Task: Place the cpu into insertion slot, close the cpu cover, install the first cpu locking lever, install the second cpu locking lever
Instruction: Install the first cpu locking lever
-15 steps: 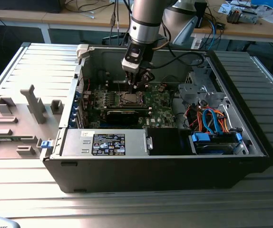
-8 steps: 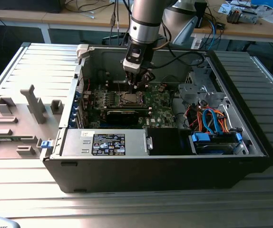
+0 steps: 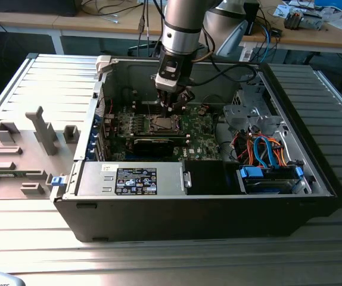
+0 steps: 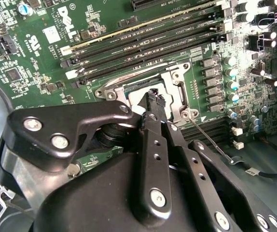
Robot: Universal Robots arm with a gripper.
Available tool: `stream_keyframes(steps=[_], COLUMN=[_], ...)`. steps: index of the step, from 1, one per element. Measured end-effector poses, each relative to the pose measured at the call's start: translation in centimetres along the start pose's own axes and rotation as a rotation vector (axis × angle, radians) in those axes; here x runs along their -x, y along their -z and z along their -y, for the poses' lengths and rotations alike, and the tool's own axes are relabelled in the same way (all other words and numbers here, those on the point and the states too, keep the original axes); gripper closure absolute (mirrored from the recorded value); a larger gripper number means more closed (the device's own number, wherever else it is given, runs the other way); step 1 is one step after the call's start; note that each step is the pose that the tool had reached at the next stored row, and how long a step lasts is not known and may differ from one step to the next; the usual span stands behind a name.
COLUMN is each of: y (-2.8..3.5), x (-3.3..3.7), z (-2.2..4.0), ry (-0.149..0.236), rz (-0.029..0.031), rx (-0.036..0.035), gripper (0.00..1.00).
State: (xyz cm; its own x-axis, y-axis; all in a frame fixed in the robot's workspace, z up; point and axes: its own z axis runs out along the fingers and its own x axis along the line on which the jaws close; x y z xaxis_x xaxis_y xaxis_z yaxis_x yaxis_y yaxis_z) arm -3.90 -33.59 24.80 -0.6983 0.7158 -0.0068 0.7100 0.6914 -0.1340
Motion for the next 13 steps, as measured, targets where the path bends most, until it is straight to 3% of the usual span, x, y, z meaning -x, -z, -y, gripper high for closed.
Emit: stream_keyframes(steps=[13], y=[0.0], x=[0.0], z=[0.0], ry=[0.056], rz=[0.0076], rx=[0.0004], gripper=[0.89])
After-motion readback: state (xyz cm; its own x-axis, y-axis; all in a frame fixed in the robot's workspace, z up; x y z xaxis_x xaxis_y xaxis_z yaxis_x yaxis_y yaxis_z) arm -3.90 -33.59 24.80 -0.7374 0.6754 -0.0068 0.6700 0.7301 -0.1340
